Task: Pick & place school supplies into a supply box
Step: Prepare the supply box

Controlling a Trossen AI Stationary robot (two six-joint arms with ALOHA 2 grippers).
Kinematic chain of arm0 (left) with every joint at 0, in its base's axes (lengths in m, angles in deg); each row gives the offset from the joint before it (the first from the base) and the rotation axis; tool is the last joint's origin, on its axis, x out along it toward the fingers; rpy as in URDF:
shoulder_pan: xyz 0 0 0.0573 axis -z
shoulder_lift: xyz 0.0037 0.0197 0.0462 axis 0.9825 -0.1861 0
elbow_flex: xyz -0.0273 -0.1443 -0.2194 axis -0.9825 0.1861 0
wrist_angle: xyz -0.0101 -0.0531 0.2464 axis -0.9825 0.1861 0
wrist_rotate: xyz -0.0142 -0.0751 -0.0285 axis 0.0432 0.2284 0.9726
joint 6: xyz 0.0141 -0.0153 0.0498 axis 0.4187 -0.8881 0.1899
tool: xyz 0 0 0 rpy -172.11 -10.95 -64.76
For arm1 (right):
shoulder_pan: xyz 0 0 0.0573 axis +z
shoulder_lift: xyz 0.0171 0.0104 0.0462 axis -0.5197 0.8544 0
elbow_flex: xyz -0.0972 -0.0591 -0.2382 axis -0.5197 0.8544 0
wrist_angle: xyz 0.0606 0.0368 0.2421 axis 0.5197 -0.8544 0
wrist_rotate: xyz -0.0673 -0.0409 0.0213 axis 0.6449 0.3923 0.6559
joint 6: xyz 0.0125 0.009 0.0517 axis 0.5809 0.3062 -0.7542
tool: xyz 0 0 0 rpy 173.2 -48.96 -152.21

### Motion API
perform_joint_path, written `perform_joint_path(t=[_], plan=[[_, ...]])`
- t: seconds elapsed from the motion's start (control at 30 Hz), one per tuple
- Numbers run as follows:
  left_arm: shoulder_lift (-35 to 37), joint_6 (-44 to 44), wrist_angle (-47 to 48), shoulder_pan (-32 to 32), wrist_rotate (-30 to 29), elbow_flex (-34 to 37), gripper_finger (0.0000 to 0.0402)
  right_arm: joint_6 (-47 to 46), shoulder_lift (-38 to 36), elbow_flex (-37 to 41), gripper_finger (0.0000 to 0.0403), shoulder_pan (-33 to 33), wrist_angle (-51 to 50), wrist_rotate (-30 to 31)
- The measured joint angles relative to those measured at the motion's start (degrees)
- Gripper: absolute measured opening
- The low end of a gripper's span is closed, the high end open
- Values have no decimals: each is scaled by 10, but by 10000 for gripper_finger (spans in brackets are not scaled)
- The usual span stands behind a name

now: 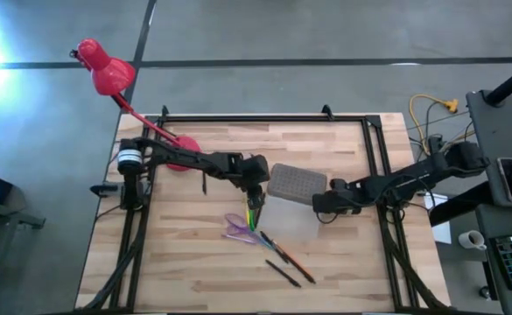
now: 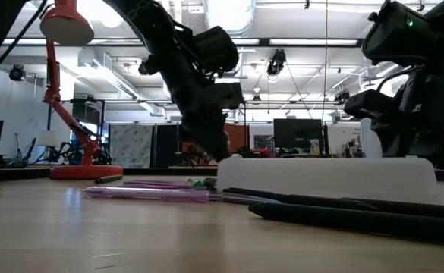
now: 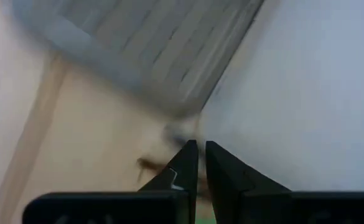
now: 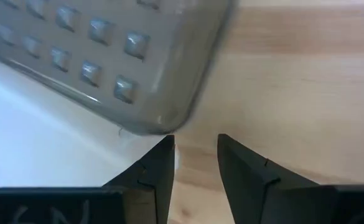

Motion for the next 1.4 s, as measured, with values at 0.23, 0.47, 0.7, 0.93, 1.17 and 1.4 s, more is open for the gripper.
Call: perform_joint_path(t=[0.23,0.47,0.7,0.93,1.17,1.4], plan=[[-11,0,-23,-1,2,1,15,128,0,-10,114,-20,88,80],[-25,-2,-41,1,4,0,15,319,1,-41,114,-26,200,89],[-6,-2,-21,1,-3,2,15,414,13,-126,114,-26,144,89],[26,-2,36,7,-5,2,15,260,16,-116,114,-26,-58,-3],[30,-7,36,26,-4,6,15,55,42,-52,114,-18,16,-21],[33,-31,23,28,0,33,15,138,29,-66,114,-14,62,10]])
